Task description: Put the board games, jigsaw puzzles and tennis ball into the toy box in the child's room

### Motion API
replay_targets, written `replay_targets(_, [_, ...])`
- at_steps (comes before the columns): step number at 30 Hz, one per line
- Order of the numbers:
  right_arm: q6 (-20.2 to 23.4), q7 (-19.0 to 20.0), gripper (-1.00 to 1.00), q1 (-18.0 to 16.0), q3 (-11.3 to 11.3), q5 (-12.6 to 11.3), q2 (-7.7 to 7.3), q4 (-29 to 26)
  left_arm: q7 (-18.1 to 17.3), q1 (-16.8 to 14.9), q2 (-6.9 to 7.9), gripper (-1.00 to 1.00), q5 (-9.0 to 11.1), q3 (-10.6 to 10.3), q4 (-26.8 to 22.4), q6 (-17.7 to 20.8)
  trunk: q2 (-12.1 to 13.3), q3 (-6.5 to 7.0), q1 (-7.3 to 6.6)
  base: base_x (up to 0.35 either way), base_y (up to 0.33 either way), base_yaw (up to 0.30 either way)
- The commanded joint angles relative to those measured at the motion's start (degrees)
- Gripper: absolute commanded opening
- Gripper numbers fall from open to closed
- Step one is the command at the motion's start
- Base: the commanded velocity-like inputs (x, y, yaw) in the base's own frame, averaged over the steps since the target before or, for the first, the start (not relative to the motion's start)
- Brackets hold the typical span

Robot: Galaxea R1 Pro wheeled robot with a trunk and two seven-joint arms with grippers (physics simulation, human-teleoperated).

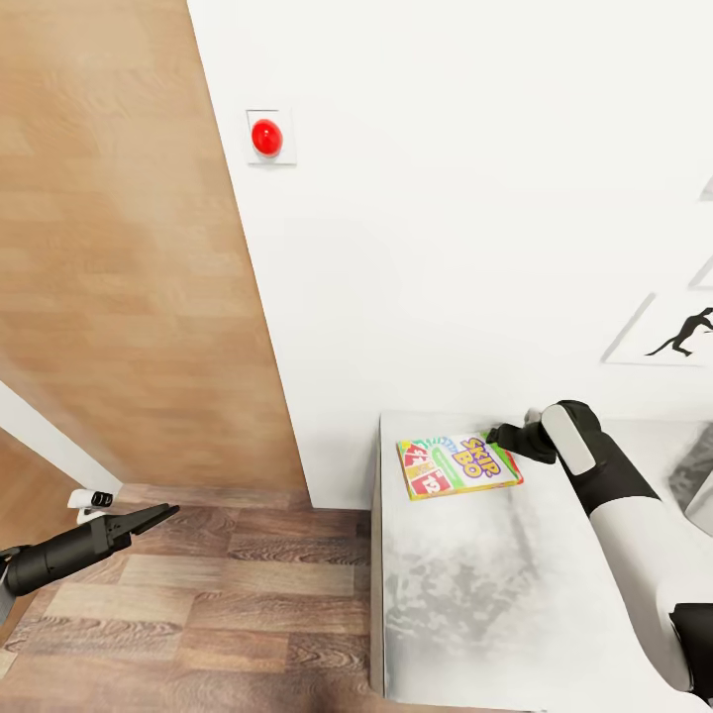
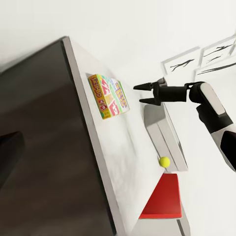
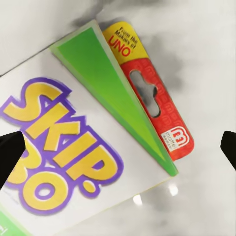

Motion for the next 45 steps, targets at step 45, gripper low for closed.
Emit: replay_targets(45, [-0.5, -0.6, 1.0, 0.0, 0.2, -0.6, 0.33, 1.0, -0.2, 0.0, 0.1, 1.0, 0.0, 0.1, 0.0, 0.6, -0.1, -1.45, 0.03, 0.009, 0.0, 0.0])
